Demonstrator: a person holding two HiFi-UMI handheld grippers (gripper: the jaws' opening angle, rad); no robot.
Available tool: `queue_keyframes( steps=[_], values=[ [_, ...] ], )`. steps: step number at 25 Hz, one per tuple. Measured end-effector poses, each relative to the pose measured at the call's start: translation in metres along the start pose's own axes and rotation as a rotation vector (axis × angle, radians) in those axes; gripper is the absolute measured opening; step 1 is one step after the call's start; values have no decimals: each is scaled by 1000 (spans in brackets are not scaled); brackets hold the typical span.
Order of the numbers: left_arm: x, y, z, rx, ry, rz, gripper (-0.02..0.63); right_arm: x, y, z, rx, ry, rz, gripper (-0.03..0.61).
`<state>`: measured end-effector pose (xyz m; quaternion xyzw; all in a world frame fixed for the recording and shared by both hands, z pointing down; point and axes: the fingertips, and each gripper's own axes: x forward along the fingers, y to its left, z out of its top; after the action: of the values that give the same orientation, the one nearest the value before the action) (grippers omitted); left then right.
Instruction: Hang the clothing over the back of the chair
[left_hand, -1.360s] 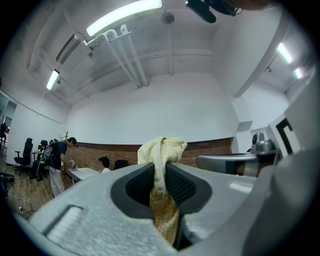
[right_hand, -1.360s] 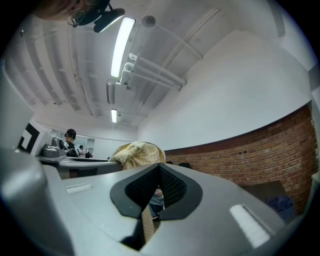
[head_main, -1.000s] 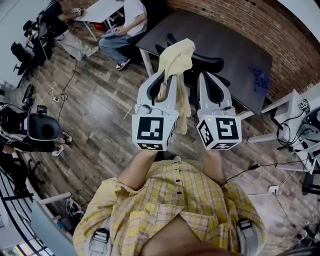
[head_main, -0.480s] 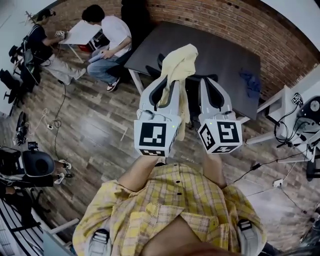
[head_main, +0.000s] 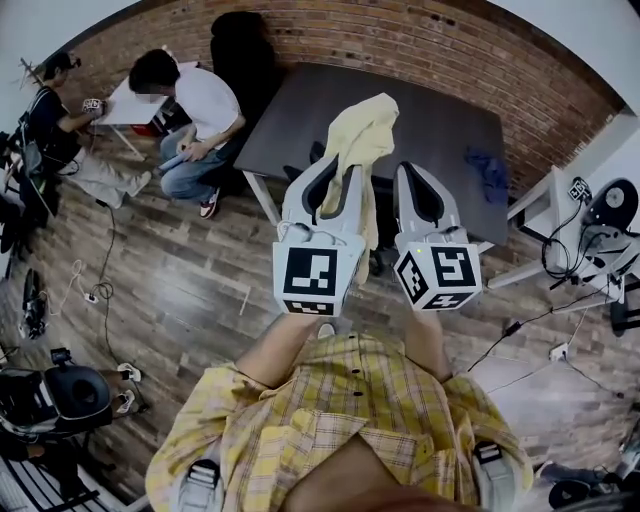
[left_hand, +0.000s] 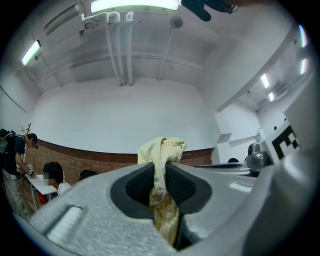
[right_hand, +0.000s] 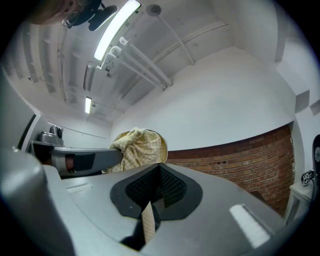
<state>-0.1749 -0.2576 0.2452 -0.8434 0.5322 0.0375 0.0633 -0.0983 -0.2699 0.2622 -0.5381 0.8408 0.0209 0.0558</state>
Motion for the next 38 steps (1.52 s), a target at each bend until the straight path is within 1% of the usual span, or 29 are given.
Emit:
queue_keyframes(
  steps=[3,9,25,29,38],
  values=[
    [10,7,1,2,-9,-30,67,7,0,6,-17,-4,-24,-3],
    [32,19,10,-3,-35,-45,67,24,-7,16,-31,-14,-28,-3],
    [103,23,41,13,-113,-15,67,58,-51,35,-53,-57,11,-3],
    [124,28,49,23,-130,-28,67,67,-61,40,-55,-77,7,-3],
    [169,23,44,23,-110,-59,67,76,-83,38,-56,-85,-10,-3]
  ],
)
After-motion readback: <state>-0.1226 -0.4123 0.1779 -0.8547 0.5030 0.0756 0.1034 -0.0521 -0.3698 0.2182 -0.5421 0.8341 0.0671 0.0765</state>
